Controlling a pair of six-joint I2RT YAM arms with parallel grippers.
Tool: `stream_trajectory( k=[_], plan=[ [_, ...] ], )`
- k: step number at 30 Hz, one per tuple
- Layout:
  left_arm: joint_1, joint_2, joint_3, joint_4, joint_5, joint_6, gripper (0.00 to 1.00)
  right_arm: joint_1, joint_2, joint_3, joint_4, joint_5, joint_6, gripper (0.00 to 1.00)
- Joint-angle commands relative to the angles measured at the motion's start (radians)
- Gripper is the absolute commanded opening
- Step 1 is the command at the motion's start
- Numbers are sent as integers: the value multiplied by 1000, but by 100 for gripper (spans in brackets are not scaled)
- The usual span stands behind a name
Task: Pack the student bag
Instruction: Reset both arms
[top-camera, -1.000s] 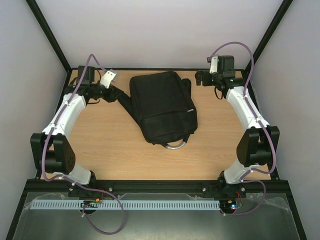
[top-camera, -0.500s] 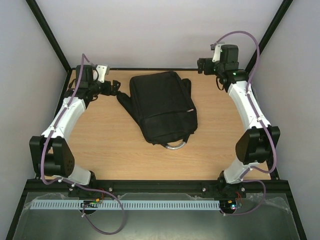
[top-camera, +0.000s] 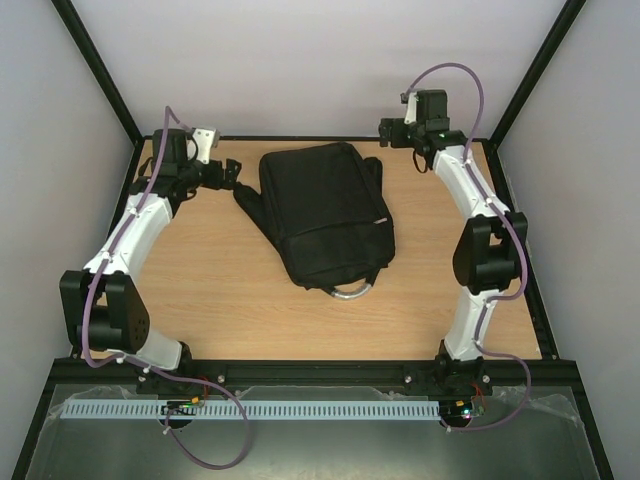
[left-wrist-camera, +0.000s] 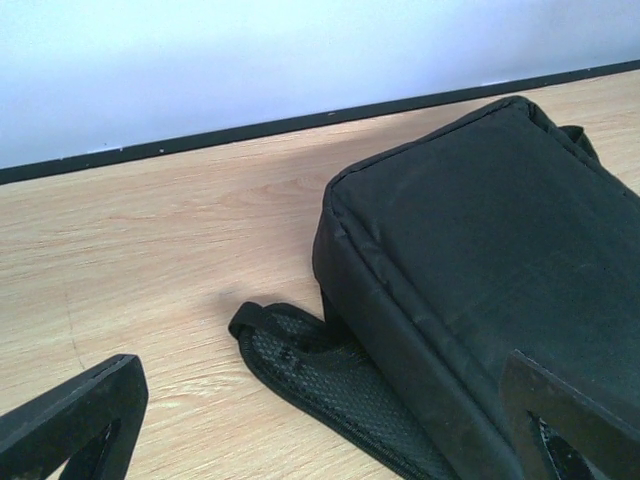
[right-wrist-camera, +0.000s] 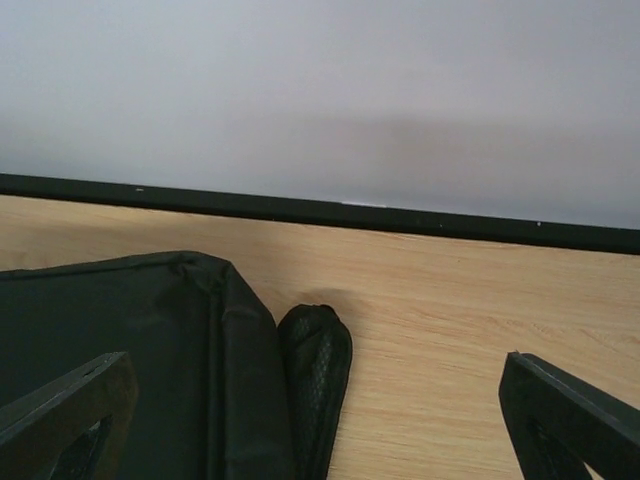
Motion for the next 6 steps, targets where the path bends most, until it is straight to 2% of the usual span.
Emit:
stream_trajectory(
  k=[1,6],
  plan=[
    [4,-7,13,6,-44,23,99,11,-72,39,-26,36,-25,99],
    [5,-27,-15,14,-51,34,99,11,-214,-131,-29,14,10,99]
  ],
)
